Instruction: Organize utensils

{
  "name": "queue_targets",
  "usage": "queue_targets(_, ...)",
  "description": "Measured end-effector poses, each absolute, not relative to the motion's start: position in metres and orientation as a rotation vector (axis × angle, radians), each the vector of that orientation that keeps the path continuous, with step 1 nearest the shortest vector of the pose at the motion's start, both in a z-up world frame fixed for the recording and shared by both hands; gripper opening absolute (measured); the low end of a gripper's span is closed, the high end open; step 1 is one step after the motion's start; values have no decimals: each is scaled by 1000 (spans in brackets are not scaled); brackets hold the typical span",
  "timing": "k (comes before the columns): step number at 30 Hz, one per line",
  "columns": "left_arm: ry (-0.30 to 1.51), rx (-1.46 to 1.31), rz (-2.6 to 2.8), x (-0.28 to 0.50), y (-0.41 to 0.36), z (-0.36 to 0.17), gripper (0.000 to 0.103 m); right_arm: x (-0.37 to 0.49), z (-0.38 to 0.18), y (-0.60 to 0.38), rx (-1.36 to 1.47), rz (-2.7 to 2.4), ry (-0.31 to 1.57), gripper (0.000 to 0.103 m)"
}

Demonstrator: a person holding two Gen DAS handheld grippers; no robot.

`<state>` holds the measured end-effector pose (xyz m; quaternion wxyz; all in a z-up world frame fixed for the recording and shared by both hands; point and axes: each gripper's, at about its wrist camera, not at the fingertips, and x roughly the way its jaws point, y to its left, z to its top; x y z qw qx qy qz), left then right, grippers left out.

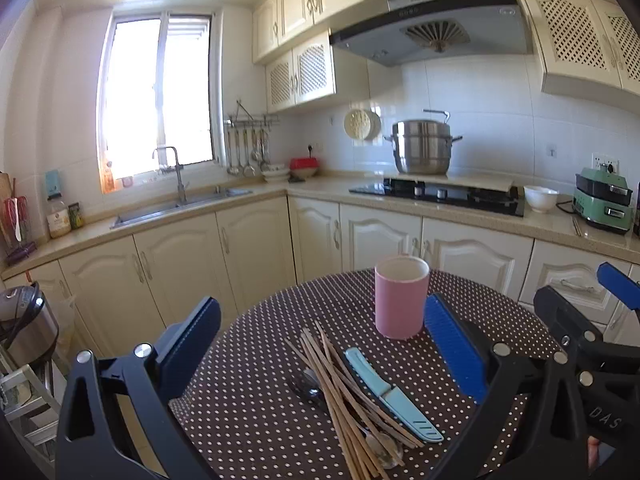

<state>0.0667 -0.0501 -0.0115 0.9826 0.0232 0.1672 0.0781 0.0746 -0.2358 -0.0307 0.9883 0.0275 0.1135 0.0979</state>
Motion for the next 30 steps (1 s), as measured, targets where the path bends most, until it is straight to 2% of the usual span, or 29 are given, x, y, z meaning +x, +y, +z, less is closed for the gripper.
queue_targets(15,332,71,182,83,-57,-19,99,91,-40,-238,55,185,279,98)
queue_targets(30,379,46,131,81,-14,-29,99,82,-42,-198,-5,121,294,98)
